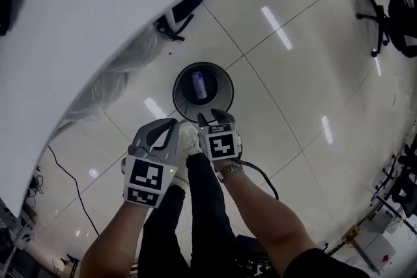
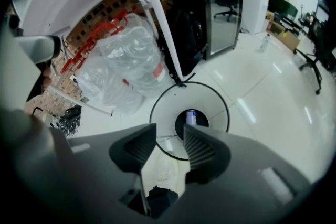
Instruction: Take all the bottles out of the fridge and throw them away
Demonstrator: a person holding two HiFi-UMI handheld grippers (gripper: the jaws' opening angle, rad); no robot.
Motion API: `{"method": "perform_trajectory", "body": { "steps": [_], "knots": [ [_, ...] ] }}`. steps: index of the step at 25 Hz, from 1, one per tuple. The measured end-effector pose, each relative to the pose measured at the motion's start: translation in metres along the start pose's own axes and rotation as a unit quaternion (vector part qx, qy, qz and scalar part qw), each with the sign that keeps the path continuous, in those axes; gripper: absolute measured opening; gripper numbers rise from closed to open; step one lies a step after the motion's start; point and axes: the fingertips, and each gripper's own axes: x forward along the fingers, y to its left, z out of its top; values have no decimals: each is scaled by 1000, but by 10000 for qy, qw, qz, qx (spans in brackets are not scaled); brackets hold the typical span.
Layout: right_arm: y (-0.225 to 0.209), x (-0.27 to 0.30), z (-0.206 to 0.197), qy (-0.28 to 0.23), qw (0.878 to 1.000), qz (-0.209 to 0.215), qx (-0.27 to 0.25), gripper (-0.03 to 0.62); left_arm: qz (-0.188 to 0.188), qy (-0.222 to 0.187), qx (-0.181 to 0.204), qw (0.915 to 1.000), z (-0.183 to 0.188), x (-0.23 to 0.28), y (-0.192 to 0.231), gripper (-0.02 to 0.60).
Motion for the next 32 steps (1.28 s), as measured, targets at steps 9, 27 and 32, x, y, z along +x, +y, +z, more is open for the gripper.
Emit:
{"method": "perform_trajectory", "body": {
  "steps": [9,27,32],
  "knots": [
    [49,-108,51,-605,9976,299,-185,160,203,-433,-9,9989,56,-66,-26,3],
    [176,-344,177,-1997,9580,1085,-1750,160,1247,-1490,-33,9809,166,-247,-43,3],
    [225,-393,180,-2183,9395,1372,-2255,160,1552,-1699,-117,9731,172,-296,-48,3]
  ]
}}
